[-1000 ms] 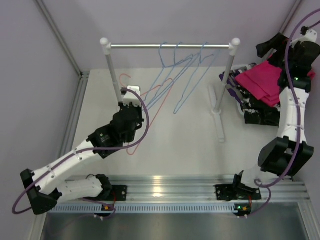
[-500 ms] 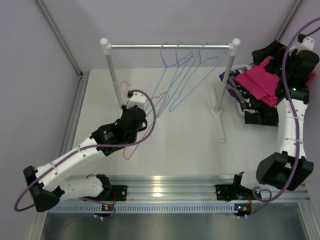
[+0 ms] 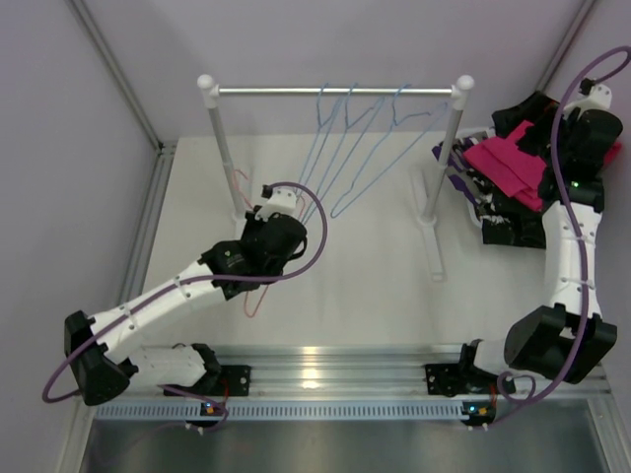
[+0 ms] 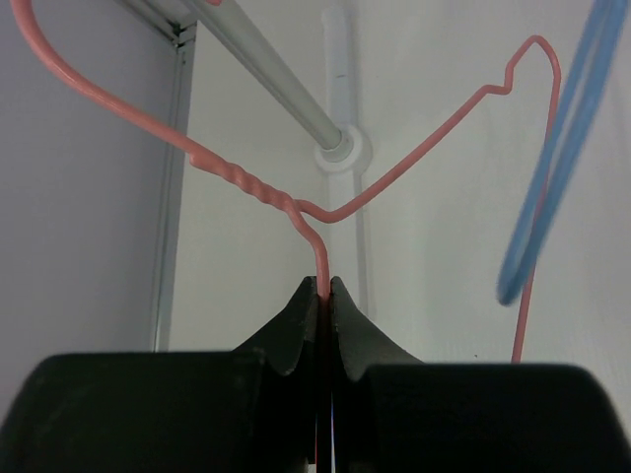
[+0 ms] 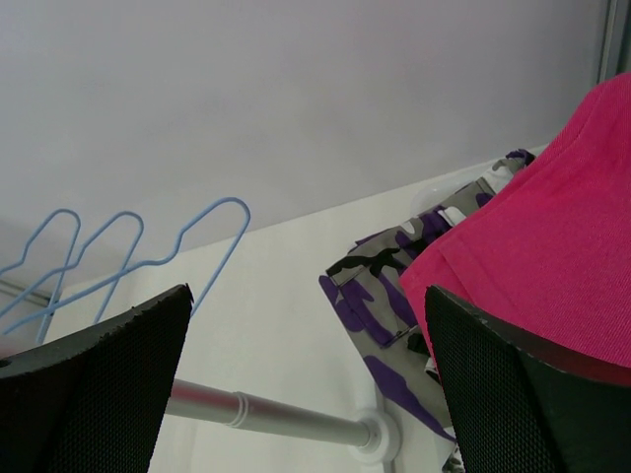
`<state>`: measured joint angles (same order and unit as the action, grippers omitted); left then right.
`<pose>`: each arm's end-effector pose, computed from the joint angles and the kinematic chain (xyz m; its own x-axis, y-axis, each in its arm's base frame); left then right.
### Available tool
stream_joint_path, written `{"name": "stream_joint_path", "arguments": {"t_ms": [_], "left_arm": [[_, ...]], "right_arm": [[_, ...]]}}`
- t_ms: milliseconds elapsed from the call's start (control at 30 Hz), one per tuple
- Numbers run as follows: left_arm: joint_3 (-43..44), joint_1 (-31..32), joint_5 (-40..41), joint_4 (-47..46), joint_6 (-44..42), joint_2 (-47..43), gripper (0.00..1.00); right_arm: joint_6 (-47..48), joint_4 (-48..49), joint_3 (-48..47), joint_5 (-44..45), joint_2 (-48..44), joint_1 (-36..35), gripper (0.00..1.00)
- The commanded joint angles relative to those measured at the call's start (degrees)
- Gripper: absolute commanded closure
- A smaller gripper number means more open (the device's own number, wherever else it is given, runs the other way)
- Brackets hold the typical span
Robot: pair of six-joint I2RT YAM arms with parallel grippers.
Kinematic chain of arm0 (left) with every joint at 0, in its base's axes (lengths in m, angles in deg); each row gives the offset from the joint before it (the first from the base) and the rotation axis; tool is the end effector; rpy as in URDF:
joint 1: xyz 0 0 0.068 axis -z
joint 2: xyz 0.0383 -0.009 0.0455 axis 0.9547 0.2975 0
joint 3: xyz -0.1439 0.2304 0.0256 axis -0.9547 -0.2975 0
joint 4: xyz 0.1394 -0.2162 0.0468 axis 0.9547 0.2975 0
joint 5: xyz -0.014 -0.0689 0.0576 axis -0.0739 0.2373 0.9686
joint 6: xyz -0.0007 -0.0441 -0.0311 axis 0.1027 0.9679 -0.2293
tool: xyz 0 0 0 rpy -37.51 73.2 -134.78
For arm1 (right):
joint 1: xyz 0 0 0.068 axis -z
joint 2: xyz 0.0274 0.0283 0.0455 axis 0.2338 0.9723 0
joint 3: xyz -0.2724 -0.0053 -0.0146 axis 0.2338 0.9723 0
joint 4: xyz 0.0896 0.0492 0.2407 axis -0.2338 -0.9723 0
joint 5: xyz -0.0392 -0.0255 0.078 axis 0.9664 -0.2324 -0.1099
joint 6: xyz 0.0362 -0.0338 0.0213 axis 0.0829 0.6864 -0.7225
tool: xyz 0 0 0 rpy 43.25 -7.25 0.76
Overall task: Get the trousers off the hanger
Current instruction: Place the hanger at the clothesline.
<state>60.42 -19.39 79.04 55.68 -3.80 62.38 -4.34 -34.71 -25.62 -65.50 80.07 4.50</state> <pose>0.1662 -0.1735 0.3322 -0.4176 0.3631 -0.8329 -0.0067 0.9154 0.4024 0.2955 -0.0821 0.4389 -0.1114 0.4325 -0.8947 -0.0271 0.8987 0.4378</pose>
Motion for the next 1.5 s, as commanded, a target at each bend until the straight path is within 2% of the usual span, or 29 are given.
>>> {"name": "stream_joint_path", "arguments": {"t_ms": [0,167,300,333,467,633,833,933,1100,1467], "left_arm": [[3.3,0.2,7.2,1.7,-0.7,0.1,1.00],[4.9,0.2,14.4,2.2,-5.7,-0.7,1.00],[4.4,0.2,18.1,-2.9,-12.3,-0.8,1.00],[4.3,0.4,18.5,-4.2,-16.5,-0.7,1.00],[4.0,0.8,20.2,-12.3,-24.8,-0.5,1.00],[1.7,1.2,18.9,-27.4,-34.2,-2.0,1.00],[2.6,1.5,18.5,-39.9,-44.5,-0.9,1.00],[3.8,1.4,17.8,-41.8,-47.7,0.2,1.00],[4.1,1.4,18.4,-51.0,-55.3,3.5,1.00],[12.2,-0.6,15.5,-55.9,-59.6,10.3,1.00]], "right_arm": [[0.7,5.0,0.4,-1.1,-1.8,-0.2,0.01],[0.5,5.4,0.8,-1.3,-2.0,-0.2,0.00],[0.4,5.7,0.8,-1.5,-2.2,-0.2,0.01],[0.4,5.6,0.8,-1.6,-2.2,-0.2,0.01],[0.5,5.7,1.1,-1.7,-2.5,-0.2,0.01],[0.3,6.0,1.1,-2.1,-2.4,-0.2,0.01],[0.3,6.0,0.7,-2.6,-1.7,-0.1,0.01],[0.5,6.0,0.7,-2.7,-1.5,-0.2,0.01],[1.2,6.0,0.8,-3.0,-1.5,-0.1,0.01],[2.3,6.0,0.9,-5.8,-2.5,-0.3,0.00]]}}
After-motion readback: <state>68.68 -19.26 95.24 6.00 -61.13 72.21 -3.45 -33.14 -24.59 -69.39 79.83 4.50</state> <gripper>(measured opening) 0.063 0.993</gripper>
